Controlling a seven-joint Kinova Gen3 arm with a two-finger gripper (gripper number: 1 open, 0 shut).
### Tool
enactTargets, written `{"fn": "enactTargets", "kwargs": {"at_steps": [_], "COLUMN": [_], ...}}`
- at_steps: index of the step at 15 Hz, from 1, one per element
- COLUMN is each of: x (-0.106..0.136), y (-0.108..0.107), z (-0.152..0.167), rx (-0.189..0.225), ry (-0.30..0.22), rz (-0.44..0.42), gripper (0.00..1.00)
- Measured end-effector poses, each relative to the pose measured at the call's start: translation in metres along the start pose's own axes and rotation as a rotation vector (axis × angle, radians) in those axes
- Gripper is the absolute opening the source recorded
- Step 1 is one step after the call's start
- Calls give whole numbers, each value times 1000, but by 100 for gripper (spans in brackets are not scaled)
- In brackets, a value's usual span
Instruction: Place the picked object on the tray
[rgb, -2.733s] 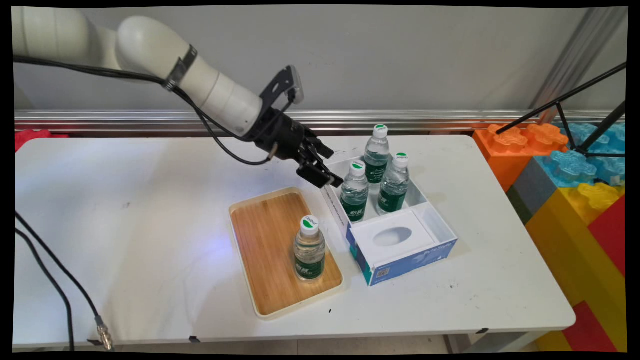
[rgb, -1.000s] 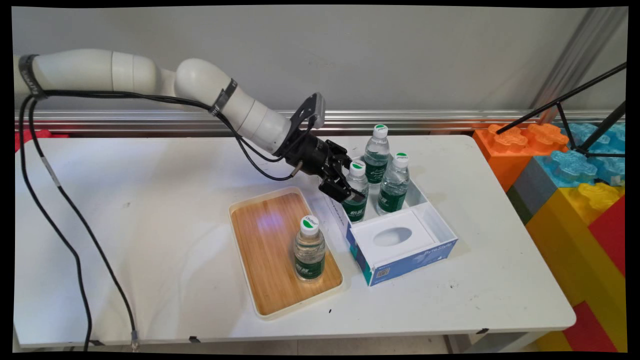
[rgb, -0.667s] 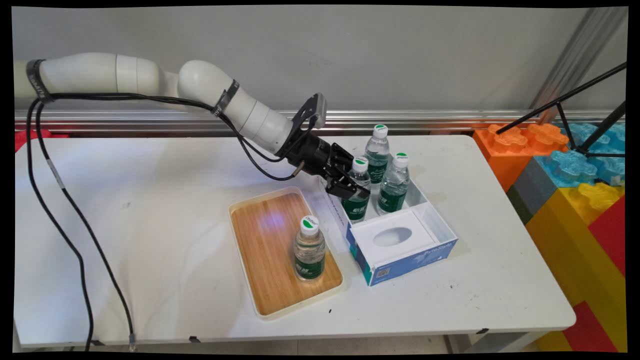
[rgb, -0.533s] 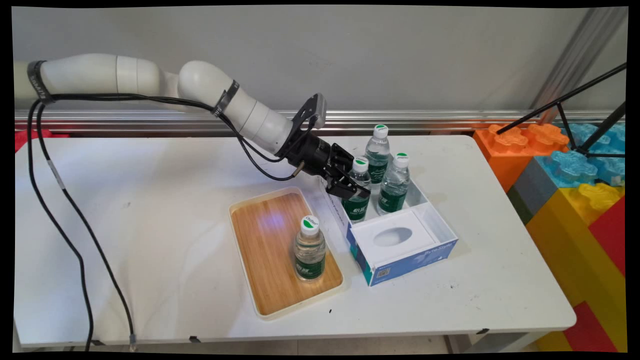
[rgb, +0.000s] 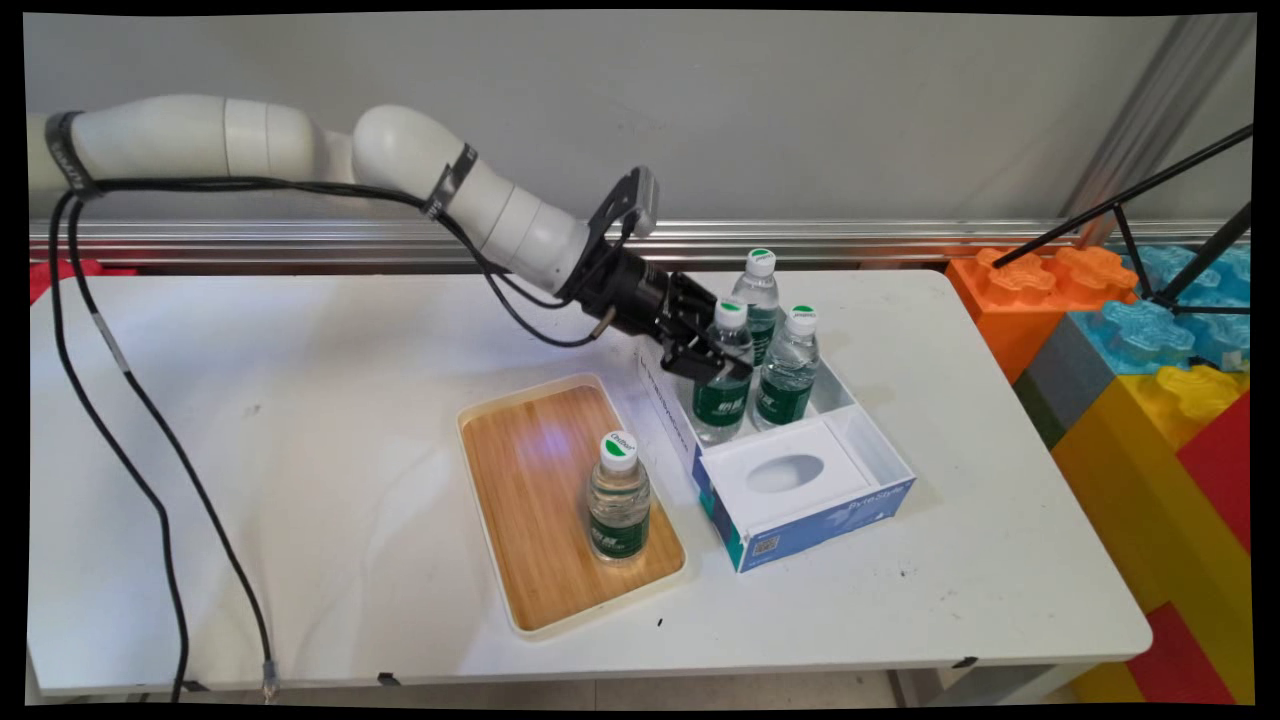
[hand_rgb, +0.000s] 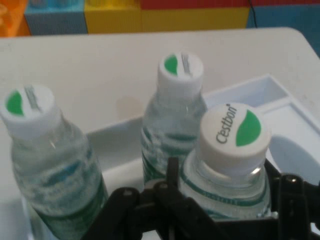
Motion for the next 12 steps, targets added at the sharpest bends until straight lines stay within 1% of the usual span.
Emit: {"fn": "enactTargets", "kwargs": {"at_steps": [4,6,9,12], "x": [32,44,63,73], "y": [3,4,6,9], "z": [-22,-34,-63,-99], "rx": [43,61,104,149], "ry": [20,25,28,30], "rz": [6,6,8,-10], "gripper": [0,0,0,0]}}
